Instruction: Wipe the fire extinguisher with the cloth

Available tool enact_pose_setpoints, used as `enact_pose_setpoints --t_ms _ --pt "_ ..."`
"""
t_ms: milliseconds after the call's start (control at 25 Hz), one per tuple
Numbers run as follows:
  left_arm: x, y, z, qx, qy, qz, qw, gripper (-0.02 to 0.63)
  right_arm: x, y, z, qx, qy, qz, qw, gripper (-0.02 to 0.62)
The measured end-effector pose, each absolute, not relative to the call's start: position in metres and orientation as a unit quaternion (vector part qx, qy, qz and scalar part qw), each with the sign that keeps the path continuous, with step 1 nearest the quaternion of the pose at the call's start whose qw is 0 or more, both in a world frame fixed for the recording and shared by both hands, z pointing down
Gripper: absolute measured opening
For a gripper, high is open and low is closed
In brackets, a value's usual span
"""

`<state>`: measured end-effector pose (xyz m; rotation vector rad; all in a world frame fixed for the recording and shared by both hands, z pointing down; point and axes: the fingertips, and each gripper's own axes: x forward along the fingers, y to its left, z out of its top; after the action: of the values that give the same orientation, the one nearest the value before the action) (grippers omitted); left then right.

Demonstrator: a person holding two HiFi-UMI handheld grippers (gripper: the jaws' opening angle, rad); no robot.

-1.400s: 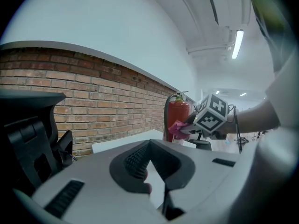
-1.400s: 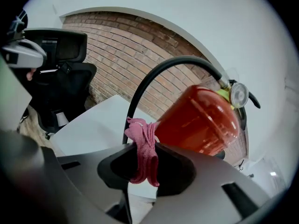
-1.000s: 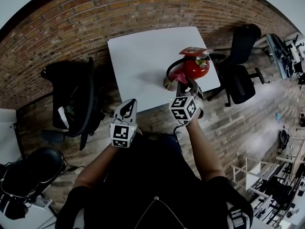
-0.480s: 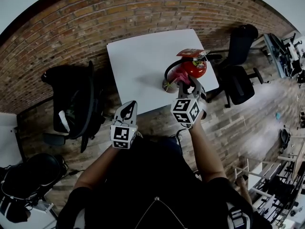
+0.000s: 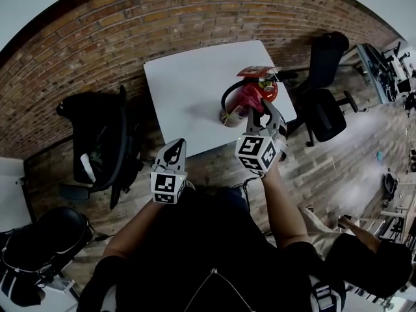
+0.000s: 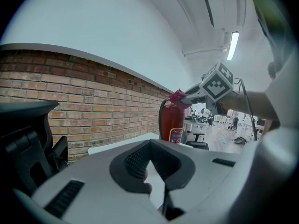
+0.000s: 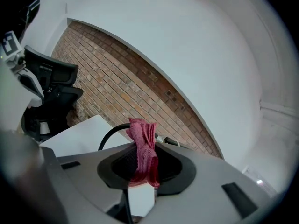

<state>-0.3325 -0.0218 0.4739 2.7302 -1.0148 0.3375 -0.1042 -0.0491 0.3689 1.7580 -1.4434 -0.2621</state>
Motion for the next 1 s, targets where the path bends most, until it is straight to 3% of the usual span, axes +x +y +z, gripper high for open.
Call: enact_pose_setpoints --t_ms 320,1000 --pt "-0.333 -0.016 0.473 0.927 -0.342 0.112 0.105 0.031 -0.123 -0.054 0.363 0.628 -0.539 -0.258 0.499 0.106" --pt "-0.341 -0.011 0.479 0.924 -0.347 0.116 0.114 0.029 -0.096 -0.047 0.386 0.592 -0.508 -0.278 0.560 0.106"
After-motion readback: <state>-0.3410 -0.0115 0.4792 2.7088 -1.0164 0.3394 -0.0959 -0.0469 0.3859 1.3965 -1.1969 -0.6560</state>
